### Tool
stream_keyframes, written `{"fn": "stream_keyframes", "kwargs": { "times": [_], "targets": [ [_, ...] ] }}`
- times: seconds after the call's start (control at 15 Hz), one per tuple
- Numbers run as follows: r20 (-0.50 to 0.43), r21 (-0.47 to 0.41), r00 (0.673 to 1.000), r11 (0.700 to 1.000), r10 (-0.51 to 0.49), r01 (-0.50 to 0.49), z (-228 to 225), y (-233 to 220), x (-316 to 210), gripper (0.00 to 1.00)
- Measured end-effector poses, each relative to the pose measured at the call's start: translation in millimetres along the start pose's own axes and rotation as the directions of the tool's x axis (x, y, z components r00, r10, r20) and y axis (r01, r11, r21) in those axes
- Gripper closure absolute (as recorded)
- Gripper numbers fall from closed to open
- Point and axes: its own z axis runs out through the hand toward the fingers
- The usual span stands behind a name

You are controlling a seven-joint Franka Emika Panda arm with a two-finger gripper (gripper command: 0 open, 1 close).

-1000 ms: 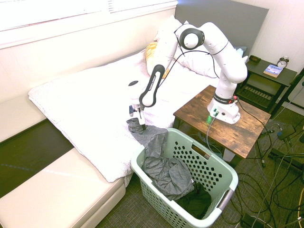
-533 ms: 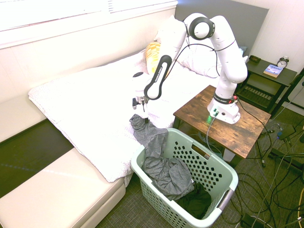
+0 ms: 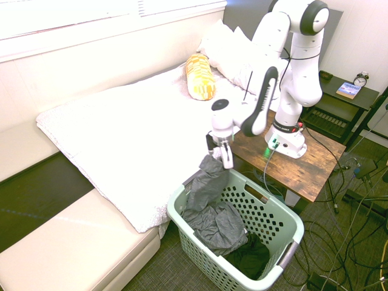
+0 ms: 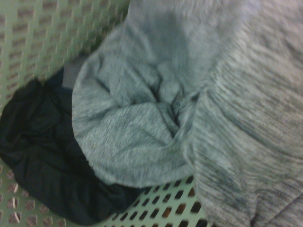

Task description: Put my clothes in the laundry bag

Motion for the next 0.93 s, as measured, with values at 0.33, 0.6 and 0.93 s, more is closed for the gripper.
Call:
{"fn": "stream_keyframes", "kwargs": {
  "times": [0.33,0.6,0.93],
  "targets": [
    [-0.028,-0.039,1.000,0.999,-0.013,0.012,-1.4,-5.0,-24.0,0.00],
    [-0.051,-0.050,0.998,0.999,-0.023,0.020,-1.3,-5.3,-25.0,0.00],
    [-0.097,-0.044,0.995,0.999,0.014,-0.019,-31.5,-20.6,-3.3,0.00]
  ]
}}
